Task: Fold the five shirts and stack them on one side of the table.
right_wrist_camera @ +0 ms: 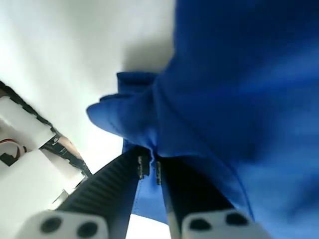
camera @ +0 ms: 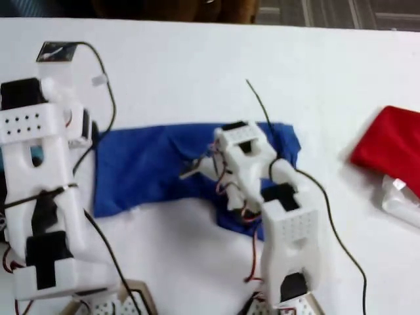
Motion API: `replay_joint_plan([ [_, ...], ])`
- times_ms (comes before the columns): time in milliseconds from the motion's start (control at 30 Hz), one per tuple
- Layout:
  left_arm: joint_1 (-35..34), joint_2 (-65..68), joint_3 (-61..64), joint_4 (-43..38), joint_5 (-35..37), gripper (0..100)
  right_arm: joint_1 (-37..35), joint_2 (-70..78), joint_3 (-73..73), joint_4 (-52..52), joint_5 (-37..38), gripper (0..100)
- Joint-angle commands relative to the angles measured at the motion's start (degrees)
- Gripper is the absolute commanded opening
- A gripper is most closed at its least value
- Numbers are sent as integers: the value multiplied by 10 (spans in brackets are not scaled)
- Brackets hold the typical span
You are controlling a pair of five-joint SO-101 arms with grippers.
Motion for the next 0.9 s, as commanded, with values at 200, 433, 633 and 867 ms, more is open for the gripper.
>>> replay_joint_plan([
  [200, -24, -26, -6, 6, -18, 151, 50, 2, -138, 74, -7, 20],
  [433, -25, -26, -6, 5, -19, 151, 52, -30, -182, 98, -6, 20],
  [633, -22, -26, -6, 5, -19, 151, 64, -107, -100, 99, -4, 22],
  [867, -21, -26, -6, 4, -18, 151, -9, -205, 82, 54, -7, 183],
])
